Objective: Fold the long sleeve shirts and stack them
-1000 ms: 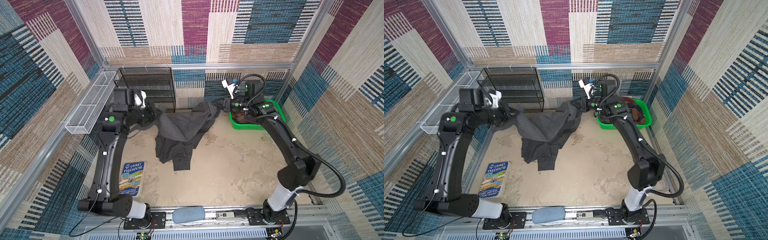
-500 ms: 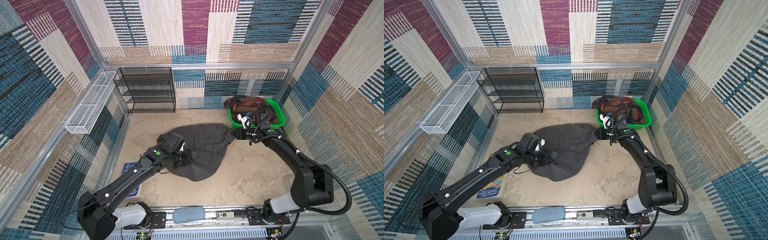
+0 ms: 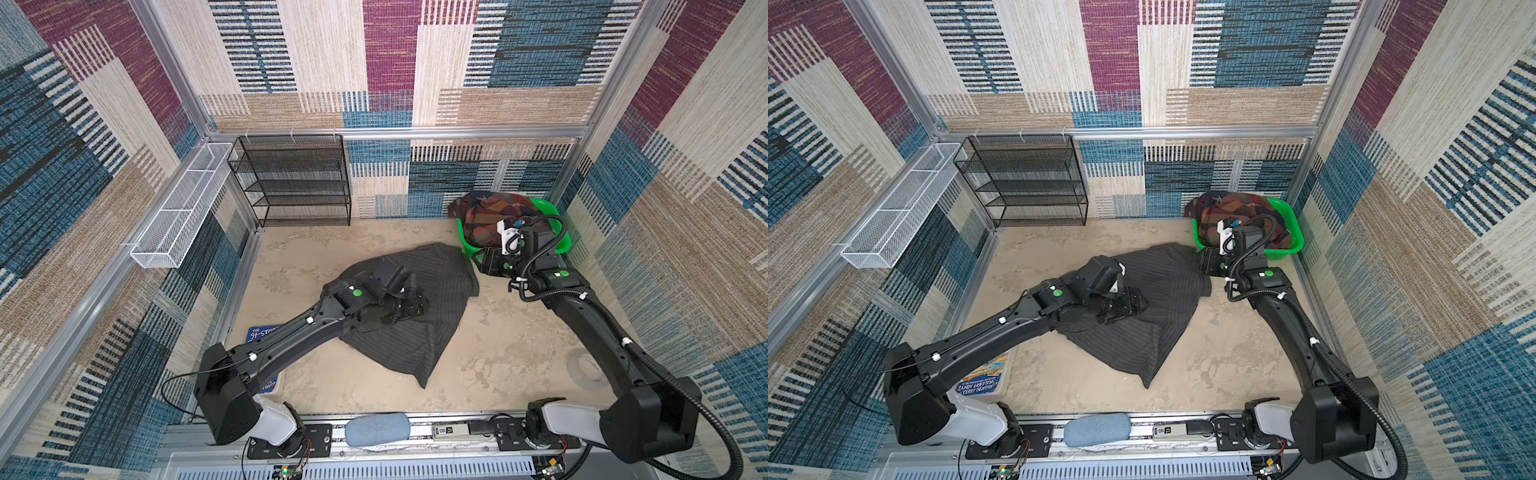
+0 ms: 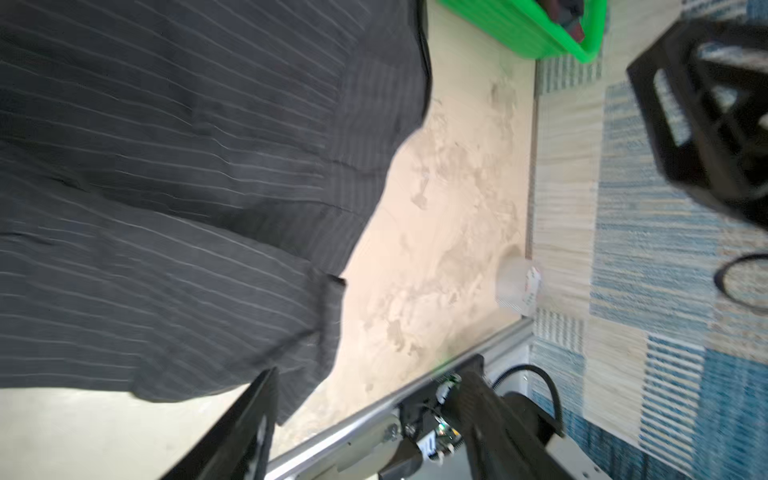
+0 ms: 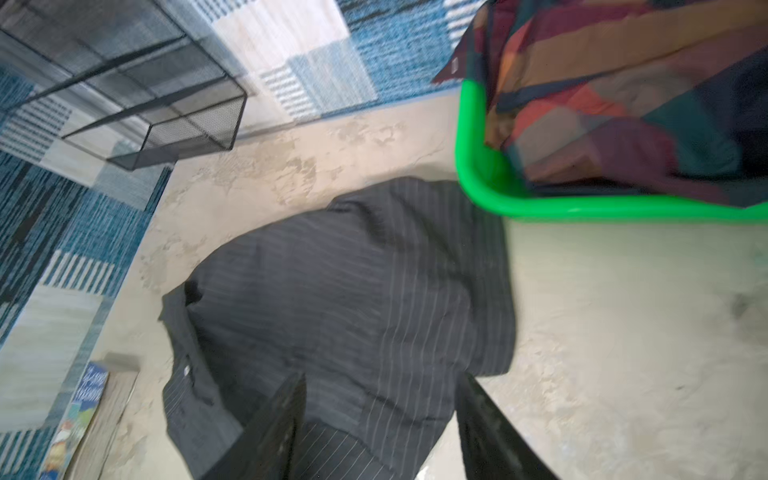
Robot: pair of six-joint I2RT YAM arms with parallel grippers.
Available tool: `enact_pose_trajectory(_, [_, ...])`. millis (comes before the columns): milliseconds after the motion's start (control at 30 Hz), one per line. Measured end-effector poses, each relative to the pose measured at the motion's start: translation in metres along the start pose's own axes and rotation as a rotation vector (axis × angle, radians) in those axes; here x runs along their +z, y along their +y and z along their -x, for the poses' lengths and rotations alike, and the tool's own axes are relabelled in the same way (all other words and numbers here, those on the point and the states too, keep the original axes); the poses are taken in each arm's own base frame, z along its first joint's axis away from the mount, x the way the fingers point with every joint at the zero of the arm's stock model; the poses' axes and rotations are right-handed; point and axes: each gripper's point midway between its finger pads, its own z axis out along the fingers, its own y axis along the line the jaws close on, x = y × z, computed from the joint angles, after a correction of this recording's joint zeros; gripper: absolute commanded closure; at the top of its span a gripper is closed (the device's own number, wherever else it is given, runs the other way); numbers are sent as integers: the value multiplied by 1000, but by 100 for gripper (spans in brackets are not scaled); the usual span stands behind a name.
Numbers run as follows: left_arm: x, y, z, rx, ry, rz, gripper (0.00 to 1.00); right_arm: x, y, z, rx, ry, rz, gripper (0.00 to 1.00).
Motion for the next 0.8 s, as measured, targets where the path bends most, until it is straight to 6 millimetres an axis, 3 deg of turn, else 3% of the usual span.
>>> enact_pose_trajectory(167, [-39, 80, 49, -73, -128, 181, 27, 17, 70, -78, -11, 174, 119, 36])
enact_pose_trajectory(300, [-54, 156, 70, -162, -150, 341, 27, 35, 96, -141, -12, 327, 116, 28])
enact_pose_trajectory(467, [-50, 206, 79, -197, -107, 430, 30, 49, 90, -194, 4, 448, 30, 28])
enact_pose_trajectory(567, [-43, 233, 85, -227, -80, 471, 35, 48, 78, -208, 30, 469, -20, 29])
enact_pose_trajectory(800, [-2, 254, 88, -224, 30, 475, 43, 49, 54, -239, 72, 515, -79, 37])
